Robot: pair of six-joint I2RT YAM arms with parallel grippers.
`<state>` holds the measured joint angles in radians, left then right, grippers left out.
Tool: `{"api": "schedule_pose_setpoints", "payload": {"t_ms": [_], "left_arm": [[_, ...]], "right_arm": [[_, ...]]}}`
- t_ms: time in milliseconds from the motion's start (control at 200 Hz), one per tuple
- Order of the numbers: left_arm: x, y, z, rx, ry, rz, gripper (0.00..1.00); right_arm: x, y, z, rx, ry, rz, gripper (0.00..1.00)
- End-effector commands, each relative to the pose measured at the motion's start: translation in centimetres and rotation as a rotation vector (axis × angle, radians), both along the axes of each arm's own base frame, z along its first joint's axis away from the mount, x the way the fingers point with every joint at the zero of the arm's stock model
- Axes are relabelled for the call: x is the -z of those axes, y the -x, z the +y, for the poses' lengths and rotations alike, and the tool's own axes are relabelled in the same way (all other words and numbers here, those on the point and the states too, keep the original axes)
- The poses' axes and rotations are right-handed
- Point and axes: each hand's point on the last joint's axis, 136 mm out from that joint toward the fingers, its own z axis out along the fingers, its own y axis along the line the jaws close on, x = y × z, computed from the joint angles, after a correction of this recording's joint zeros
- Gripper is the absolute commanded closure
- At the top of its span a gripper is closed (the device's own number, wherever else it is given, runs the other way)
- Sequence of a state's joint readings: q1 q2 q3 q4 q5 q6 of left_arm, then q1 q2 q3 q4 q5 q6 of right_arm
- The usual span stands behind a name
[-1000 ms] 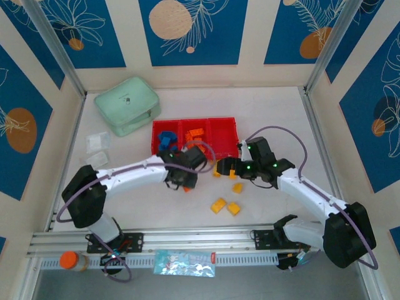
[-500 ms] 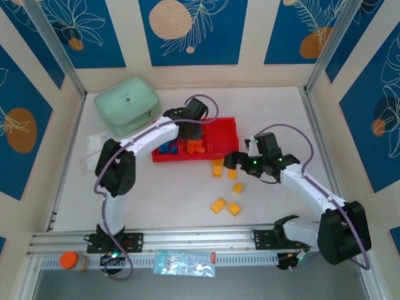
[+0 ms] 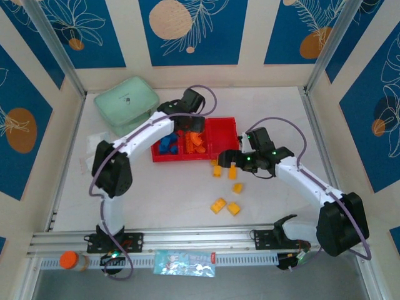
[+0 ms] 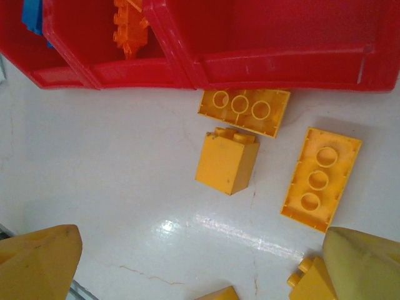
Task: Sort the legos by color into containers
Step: Place the lego in the container, then pick up the lego from the center of the table.
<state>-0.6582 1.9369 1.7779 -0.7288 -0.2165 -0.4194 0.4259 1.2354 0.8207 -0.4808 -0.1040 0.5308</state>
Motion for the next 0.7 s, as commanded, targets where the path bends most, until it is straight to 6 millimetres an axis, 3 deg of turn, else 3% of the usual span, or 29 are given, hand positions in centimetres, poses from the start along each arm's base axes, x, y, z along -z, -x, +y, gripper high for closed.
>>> {"api": "schedule_pose_setpoints", "payload": {"t_ms": [0, 160, 415, 515, 695], "left_arm": [[-3.4, 2.6, 0.8, 0.038, 0.086, -0.043, 0.33], [-3.8, 6.9, 2.5, 0.064, 0.172, -0.05, 0.26], [-1.1, 14.5, 3.7, 0.138, 0.311, 0.017, 0.09], [0.0, 16.2, 4.7, 0.143, 0.322, 0.017, 0.0], [1.6, 17.7, 6.2, 0.121, 0.316, 0.029, 0.01]], "right_arm": [[-0.1, 0.1, 0.4, -0.008, 0.051, 0.008, 0.01], [0.5, 0.4, 1.2, -0.023, 0.105, 0.031, 0.01], [2.9, 0.6, 2.6, -0.006, 0.232, 0.054, 0.01], [3.4, 0.3, 3.6, -0.008, 0.279, 0.049, 0.0], [4.9, -0.4, 4.0, 0.04, 0.396, 0.047, 0.1]]}}
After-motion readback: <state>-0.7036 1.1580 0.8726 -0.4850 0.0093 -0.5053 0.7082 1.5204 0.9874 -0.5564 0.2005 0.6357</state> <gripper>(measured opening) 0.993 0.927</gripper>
